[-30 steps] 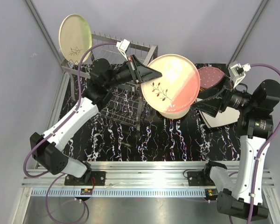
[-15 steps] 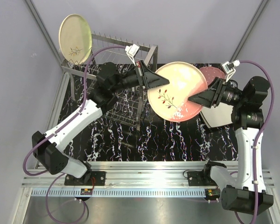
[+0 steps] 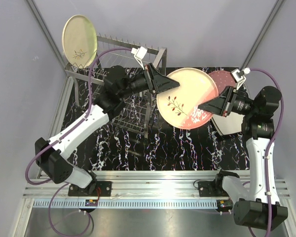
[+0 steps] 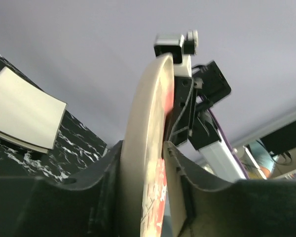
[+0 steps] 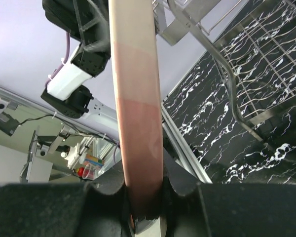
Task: Unload the plates from the dish rack
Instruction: Pass the plate from the left arm to the right
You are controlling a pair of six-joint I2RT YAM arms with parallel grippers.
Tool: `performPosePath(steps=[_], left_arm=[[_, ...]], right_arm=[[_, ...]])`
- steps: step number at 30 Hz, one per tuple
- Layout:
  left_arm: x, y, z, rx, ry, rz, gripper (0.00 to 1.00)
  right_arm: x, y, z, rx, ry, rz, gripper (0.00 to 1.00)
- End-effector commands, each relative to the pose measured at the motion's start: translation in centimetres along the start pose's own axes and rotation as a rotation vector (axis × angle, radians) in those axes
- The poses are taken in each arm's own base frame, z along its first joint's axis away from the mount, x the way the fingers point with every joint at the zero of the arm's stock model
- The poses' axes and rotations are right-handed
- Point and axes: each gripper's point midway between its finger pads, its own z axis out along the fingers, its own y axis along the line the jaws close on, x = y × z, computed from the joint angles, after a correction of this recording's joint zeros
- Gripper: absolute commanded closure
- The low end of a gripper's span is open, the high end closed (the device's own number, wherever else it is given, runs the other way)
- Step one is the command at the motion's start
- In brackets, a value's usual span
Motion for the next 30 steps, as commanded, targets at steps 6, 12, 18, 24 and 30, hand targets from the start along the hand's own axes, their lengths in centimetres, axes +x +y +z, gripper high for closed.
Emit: performPosePath(steps=[6,12,18,24,30], left_arm=[[-5.9,-4.4,-3.7,-0.028,-0.202,0.251,0.21],[-8.5,-5.4,-8.8,-0.152,-0.253,0.446,0.1],[-8.9,-7.0,-14.4,-0.313,-0.334,0.696,0.01],[-8.0,-7.6,-19.8,-0.472,-0.394,0.82,0.01],[-5.5,-4.7,-23.5,-0.609,-0.418,0.828,0.01]], right_arm=[[0.2,1.6,-1.1,0.015,-0.04,-0.108,1.0],[0.7,-0.1,-1.8,0.063,-0.044,-0.083,1.0],[1.1,-3.3,-2.9,0.16,-0.058,-0.078,1.0],[1.4,-6.2,-3.5,0.256,-0.055,-0.079,1.0],[2.1,-8.6,-3.8,0.307,-0.033,-0.035,1.0]])
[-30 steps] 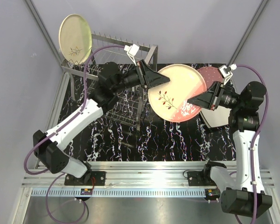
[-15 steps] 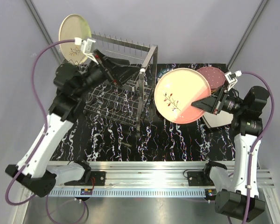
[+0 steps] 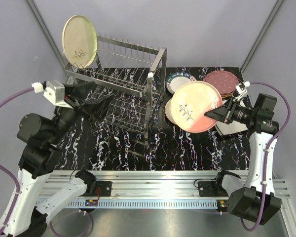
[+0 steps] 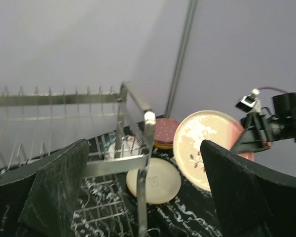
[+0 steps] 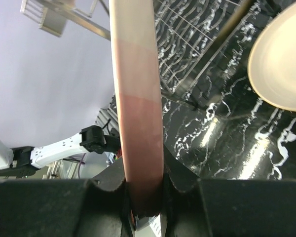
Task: Unload the plates from the dish rack
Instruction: Pass the plate from the left arm to the right
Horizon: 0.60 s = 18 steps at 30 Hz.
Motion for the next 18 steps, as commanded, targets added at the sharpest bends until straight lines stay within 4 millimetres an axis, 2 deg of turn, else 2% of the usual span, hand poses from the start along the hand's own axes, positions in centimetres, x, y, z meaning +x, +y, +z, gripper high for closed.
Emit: performPosePath(steps=[1,8,18], left_arm=[[3.1,3.1,-1.3,-0.139,0.056,0.065,0.01],[6.0,4.5,-3.8,-0.211,0.105,0.083,0.01],[7.4,5.8,-6.4,-0.293,0.111,0.089,0.01]], right_arm=[[-0.7,0.9,-0.3,-0.019,0.009,-0.103,1.0],[1.0,-2.8,0.9,0.039,0.108,-0.077,1.0],[4.5,-6.1,4.2,0.038,0.322,-0.042,1.0]])
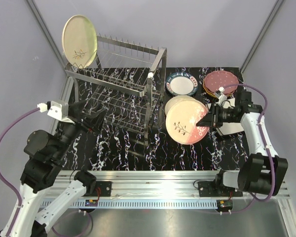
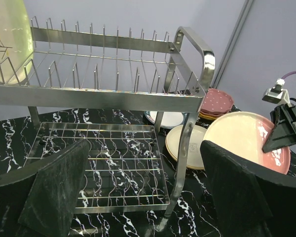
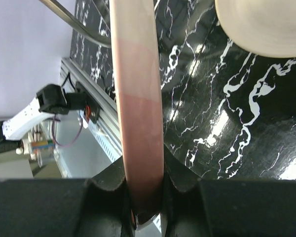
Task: Unload the plates from the dish rack
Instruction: Pass the plate from the left arm to the right, then place the plate on the table
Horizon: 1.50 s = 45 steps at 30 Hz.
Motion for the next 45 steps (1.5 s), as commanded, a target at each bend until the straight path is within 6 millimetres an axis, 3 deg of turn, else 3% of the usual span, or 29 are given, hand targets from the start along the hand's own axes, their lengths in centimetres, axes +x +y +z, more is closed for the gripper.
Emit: performPosePath(steps=[1,9,18,34,37,45], left_arm=[[0.1,0.9,-0.4,-0.046,-0.013,0.012,0.01],[1.0,1.3,-0.9,-0.065,-0.012,-0.016,0.01],[1.5,1.9,-1.6,-0.095,-0.009,-0.025,0.01],[2.0,2.1,-1.7,-0.104,-0.006,-0.029,0.01],[1.7,2.1,-1.8,-0.106,-0.014,-0.03,0.01],[1.7,2.3,-2.3,-0.114,-0.022,-0.026,0.01]], right_arm=[[-1.4,1.9,0.4,-0.08,0.006,-0.106,1.0],[0.5,0.4,4.3,-0.142,0.198,-0.07,1.0],[4.0,-0.6,8.7,-0.158,0.394,-0.087,1.0],[6.2,-1.6,11.5,-0.124,0.542,-0.054,0.93],[6.5,-2.0,11.7,-0.114,0.558,-0.028,0.88],[6.8,-2.7,11.5,-0.072,0.572,-0.031,0.6]])
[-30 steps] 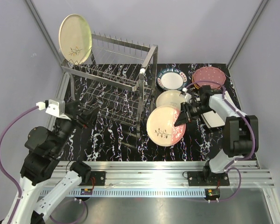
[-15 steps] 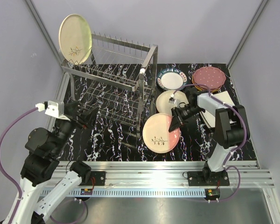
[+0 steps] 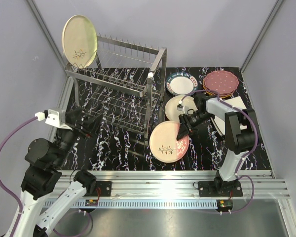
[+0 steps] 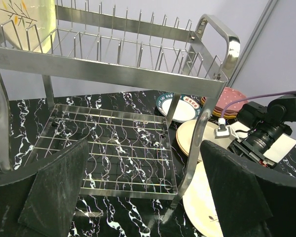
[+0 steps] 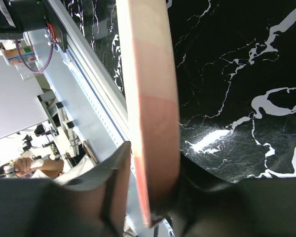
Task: Unload the plates from the dish rack
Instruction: Place the plate on the table
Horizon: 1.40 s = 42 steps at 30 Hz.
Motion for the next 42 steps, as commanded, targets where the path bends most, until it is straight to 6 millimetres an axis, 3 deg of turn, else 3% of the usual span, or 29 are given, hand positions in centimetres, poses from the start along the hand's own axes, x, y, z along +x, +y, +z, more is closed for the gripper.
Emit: performPosePath(steps=[1,9,15,42], left_arm=[[-0.6,0.4,-0.1,-0.022,-0.029,-0.002,0.01],[-0.7,0.5,-0.2,-0.028,-0.03,0.004,0.01],[-0.6,0.7,-0.3,-0.036,-0.029,0.008,0.01],[-0.7,0.8,-0.3,-0.041,-0.034,0.017,0.01]], right_arm=[[-1.0,1.0,-0.7,0.001,-0.023,-0.034,0.57],[-0.8,0.2,-0.9,0.058,-0.013,-0.034,0.34],[-0.7,-0.4,-1.2,0.108,-0.007,-0.048,0.22],[-0.1,-2.2,-0.3,0.217,0.066,-0.046,0.03]])
